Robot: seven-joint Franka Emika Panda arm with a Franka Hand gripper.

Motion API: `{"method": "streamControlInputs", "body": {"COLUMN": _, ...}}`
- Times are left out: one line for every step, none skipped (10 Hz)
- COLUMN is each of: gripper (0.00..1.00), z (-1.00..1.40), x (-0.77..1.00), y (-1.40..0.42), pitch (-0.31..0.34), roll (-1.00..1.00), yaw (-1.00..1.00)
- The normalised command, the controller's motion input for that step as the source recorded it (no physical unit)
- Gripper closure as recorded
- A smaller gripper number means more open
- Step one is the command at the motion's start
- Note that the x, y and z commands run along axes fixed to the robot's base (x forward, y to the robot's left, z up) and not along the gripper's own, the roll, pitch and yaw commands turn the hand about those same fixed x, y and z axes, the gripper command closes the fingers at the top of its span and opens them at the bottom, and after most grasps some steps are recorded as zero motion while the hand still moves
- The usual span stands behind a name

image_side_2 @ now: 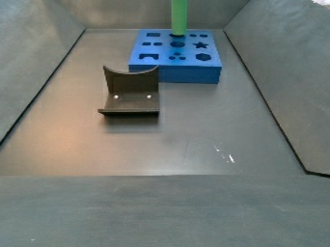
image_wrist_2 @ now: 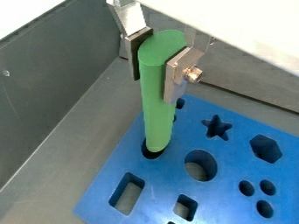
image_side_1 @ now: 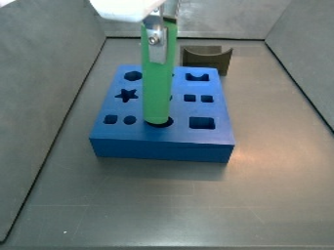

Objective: Insert the oval object.

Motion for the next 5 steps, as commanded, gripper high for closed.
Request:
{"method": "streamControlInputs", "body": {"gripper": 1.00, "z": -0.22, "x": 0.13, "y": -0.05, "pitch": 0.000, "roll": 0.03, "yaw": 0.05}}
{"method": "streamControlInputs", "body": {"gripper": 1.00, "z": -0.23, "x": 0.18, "y": -0.03, "pitch": 0.000, "roll": 0.03, "yaw": 0.06}}
{"method": "streamControlInputs", "body": {"gripper": 1.00, "z": -0.26, "x": 0.23, "y": -0.01, "pitch": 0.000, "roll": 0.03, "yaw": 0.05}}
{"method": "streamControlInputs", "body": {"gripper": 1.00, "z": -0.25, "x": 0.25, "y": 0.00, "pitch": 0.010, "roll": 0.06, "yaw": 0.05}}
{"method": "streamControlInputs", "body": {"gripper": 1.00, "z": -0.30, "x": 0.11, "y": 0.00, "pitch": 0.000, "roll": 0.05, "yaw": 0.04}}
